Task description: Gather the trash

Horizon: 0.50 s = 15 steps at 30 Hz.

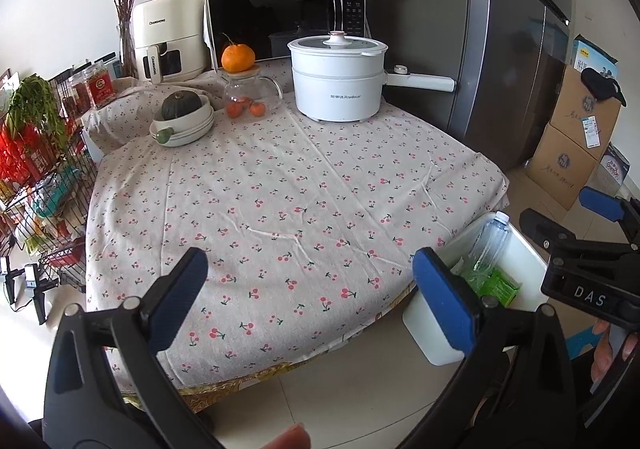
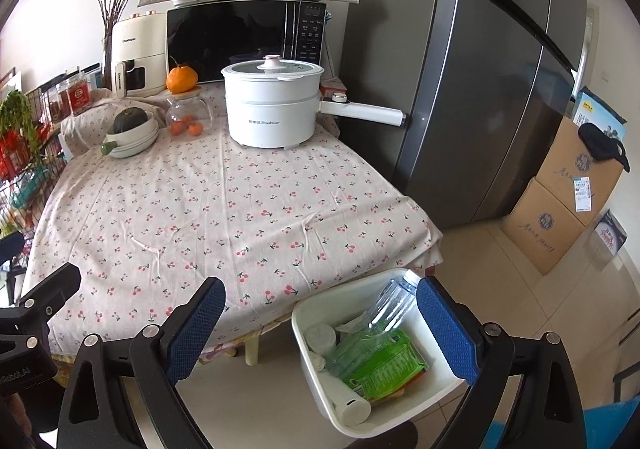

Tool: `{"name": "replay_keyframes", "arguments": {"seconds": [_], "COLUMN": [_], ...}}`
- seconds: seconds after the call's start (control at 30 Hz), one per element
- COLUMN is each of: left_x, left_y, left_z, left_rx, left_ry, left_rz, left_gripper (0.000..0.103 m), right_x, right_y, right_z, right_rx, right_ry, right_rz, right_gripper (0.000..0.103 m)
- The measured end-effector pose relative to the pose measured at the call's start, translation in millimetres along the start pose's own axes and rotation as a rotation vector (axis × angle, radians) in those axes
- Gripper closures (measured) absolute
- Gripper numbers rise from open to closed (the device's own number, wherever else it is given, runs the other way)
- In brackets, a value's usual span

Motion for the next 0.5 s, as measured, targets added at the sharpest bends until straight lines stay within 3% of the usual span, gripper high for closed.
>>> {"name": "replay_keyframes", "arguments": {"seconds": [0.5], "left_x": [-1.2], "left_y": [-1.3], "left_z": [-2.5], "left_rx": [-0.001], "left_ry": [0.004], "left_rz": [0.003], "left_gripper": [0.001], "right_x": [0.7], "right_y": [-4.0], "right_z": [1.2], "right_rx": [0.01], "right_ry": [-0.01], "right_rz": [0.0], "right_gripper": [0.005]}}
Point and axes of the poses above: each gripper's, at about its wrist camera, not at the fingertips, and z roughly the way its jaws point, x to its left, y to its top, the point moved 10 cm from there along z, roughly the way its jaws point, and after that the axes turned 15 degrees about y, right-handed, at the moved point
